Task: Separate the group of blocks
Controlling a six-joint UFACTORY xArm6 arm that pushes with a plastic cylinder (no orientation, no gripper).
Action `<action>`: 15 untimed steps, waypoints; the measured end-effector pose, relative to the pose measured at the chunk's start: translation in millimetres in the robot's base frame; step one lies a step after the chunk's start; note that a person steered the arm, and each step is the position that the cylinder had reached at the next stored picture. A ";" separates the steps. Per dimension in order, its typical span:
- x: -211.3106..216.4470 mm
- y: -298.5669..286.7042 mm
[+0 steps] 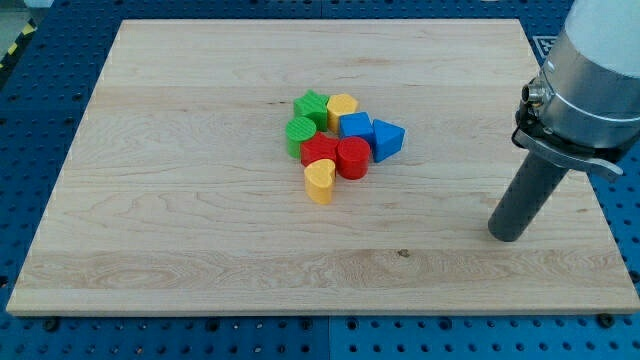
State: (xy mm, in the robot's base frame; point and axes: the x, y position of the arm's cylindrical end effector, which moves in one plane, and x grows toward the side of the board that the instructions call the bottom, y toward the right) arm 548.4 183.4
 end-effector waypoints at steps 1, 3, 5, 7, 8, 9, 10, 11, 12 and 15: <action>0.0 0.1; 0.0 0.7; -25.7 -32.6; -39.7 -35.8; -51.8 -42.2; -51.8 -44.3; -51.8 -58.9; -51.8 -61.7; -51.7 -61.7; -48.2 -60.8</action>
State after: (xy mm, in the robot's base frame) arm 500.2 122.5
